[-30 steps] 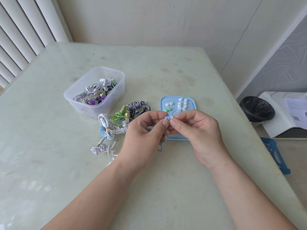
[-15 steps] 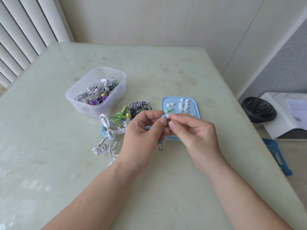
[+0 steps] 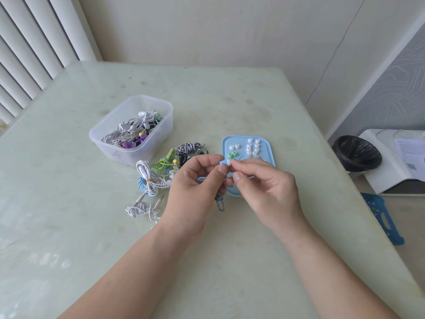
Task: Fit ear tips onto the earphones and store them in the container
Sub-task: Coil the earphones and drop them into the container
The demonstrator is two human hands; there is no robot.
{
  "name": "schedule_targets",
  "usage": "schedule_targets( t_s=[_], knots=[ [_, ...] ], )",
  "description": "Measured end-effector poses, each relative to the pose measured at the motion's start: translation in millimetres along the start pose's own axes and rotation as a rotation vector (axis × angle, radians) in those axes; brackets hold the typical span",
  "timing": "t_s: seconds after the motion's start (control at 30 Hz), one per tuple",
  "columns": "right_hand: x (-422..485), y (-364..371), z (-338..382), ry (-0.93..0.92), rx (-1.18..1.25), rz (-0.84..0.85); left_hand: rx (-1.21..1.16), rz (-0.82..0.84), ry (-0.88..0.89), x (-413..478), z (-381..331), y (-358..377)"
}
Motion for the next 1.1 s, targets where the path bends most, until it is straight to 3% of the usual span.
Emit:
schedule_targets(
  t_s=[0.4,0.6,0.77,0.9,1.1],
  knots=[
    [1.0,-5.3,-0.2,0.038,-0.147,-0.020,-0.020,0.020,-0.039,-2.1,-2.6,1.7],
    [5.2,-12.3,-11.9,0.189,-0.189,0.243,-0.197,0.081,-0.154,-4.5,-10.1,6.7],
    [5.1,-10.1,-9.1,0.320,-0.046,0.238,-0.273,0.132,-0.211,-4.9,-17.2,8.5],
    [10.5,-16.5,-4.9,0.300,0.096,0.107,-0.108,0.044,-0.150,-2.8,-11.2,3.1],
    [13.3,-17.8,-7.2,0.330,0.150,0.074,0.059,0.031,-0.139,-1.6,-1.2,-0.3]
  ],
)
Point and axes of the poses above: each hand's wrist, its own x-axis towards the middle knuckle, its own y-axis out of the palm, z = x × y, the point moved 5 cm from there along x, towards the middle knuckle, and after that the axes turned 12 degrees about -z, right-handed, at the moved point
